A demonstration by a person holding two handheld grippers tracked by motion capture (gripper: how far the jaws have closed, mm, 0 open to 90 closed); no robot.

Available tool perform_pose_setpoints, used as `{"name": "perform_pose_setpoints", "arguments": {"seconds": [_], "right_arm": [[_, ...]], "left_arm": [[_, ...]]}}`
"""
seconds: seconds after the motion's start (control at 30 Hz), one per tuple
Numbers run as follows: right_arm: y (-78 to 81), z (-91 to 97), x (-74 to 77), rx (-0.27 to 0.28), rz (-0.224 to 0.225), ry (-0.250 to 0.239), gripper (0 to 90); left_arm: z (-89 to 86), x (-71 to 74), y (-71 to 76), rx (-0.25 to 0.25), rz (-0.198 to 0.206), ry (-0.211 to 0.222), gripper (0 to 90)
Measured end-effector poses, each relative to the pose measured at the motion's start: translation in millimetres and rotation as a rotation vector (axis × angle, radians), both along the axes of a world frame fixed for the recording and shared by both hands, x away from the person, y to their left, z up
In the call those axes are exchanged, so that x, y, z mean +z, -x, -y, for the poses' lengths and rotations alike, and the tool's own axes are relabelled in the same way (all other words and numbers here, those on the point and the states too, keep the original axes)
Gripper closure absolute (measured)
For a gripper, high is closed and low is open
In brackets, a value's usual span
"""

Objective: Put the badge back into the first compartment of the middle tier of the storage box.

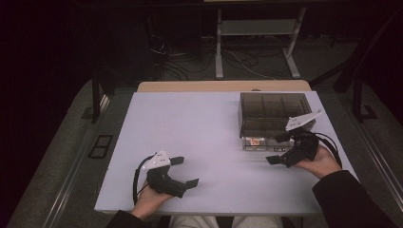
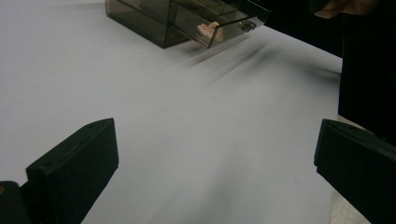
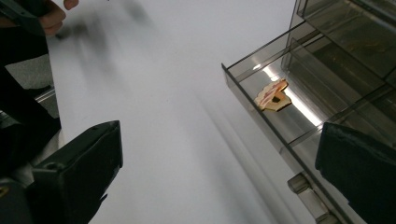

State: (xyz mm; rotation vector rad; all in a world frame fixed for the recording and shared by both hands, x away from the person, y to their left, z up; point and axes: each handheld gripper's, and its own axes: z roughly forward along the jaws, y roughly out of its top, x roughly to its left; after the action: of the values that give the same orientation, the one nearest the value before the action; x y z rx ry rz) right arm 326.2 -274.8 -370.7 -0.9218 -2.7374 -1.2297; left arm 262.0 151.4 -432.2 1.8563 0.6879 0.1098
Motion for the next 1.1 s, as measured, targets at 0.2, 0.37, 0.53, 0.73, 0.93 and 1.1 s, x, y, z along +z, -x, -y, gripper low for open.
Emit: {"name": "perform_pose_setpoints", "arguments": {"seconds": [0.2,0.37,0.53,0.73,0.93,1.1], "right_arm": [[7.2,0.8,-3.6,0.009,-0.009,0.005,0.3],[12.7,2.4,-8.0,0.018,-0.013,0.004,0.3],[17.1,4.2,-11.5,0.015,-0.016,-0.001,0.3],[25.5,7.7,-17.0,0.0,-0.02,-0.014,0.3],[35.1,12.9,-20.4,-0.018,-0.024,-0.042,0.3],[43.6,17.2,-25.2,-0.041,-0.024,-0.065,0.3]], "left_arm": [[0.0,0.0,0.1,0.0,0.0,0.001,0.0],[0.2,-0.1,0.2,0.0,0.0,0.0,0.0],[0.2,-0.1,0.2,0.0,0.0,-0.001,0.0],[0.3,-0.1,0.5,0.001,-0.002,-0.001,0.0],[0.1,0.1,0.7,-0.001,0.0,-0.002,0.0],[0.2,0.1,0.8,-0.002,0.0,-0.004,0.0]]}}
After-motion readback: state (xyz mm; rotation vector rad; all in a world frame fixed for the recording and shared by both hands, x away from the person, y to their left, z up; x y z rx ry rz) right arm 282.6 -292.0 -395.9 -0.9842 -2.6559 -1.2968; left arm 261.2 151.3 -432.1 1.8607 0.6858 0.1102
